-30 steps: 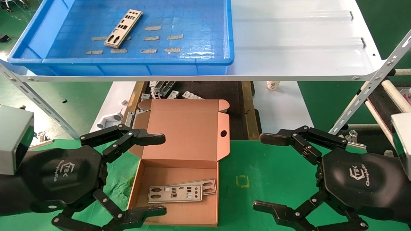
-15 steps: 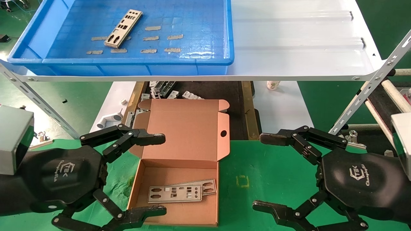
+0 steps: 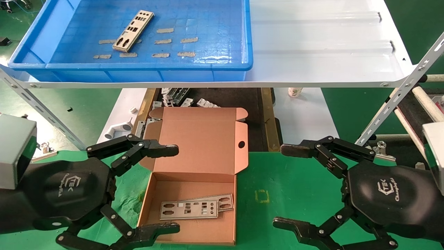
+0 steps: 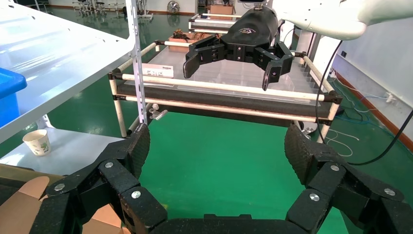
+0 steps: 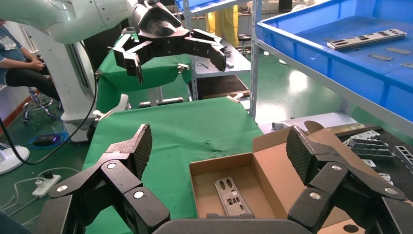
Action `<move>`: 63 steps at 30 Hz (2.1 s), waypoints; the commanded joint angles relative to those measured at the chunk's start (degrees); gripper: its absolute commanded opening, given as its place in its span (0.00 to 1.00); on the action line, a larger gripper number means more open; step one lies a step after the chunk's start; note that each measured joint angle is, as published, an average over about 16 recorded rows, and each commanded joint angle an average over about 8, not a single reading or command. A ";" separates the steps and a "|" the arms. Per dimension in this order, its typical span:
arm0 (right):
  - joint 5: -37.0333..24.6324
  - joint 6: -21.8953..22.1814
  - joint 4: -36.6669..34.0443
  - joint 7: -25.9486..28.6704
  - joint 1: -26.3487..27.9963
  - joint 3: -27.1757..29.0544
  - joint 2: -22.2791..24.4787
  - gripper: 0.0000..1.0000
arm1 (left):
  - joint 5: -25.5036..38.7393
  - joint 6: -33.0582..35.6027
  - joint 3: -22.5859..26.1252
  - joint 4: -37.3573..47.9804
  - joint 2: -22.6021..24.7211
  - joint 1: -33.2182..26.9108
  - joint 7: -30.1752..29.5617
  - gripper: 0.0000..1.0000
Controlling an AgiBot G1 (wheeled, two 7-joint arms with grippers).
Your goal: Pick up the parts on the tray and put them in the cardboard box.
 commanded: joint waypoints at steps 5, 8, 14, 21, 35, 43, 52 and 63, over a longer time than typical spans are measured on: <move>0.00 0.00 0.00 0.00 0.00 0.00 0.00 1.00 | 0.00 0.00 0.00 0.00 0.00 0.00 0.00 1.00; 0.00 0.00 0.00 0.00 0.00 0.00 0.00 1.00 | 0.00 0.00 0.00 0.00 0.00 0.00 0.00 1.00; 0.00 0.00 0.00 0.00 0.00 0.00 0.00 1.00 | 0.00 0.00 0.00 0.00 0.00 0.00 0.00 1.00; 0.00 0.00 0.00 0.00 0.00 0.00 0.00 1.00 | 0.00 0.00 0.00 -0.01 0.00 0.00 0.00 1.00; 0.00 0.00 0.00 0.00 0.00 0.00 0.00 1.00 | 0.00 0.00 0.00 0.00 0.00 0.00 0.00 1.00; 0.00 0.00 0.00 0.00 0.00 0.00 0.00 1.00 | 0.00 0.00 0.00 0.00 0.00 0.00 0.00 1.00; 0.00 0.00 0.00 0.00 0.00 0.00 0.00 1.00 | 0.00 0.00 0.00 0.00 0.00 0.00 0.00 1.00; 0.00 0.00 0.00 0.00 0.00 0.00 0.00 1.00 | 0.00 0.00 0.00 0.00 0.00 0.00 0.00 1.00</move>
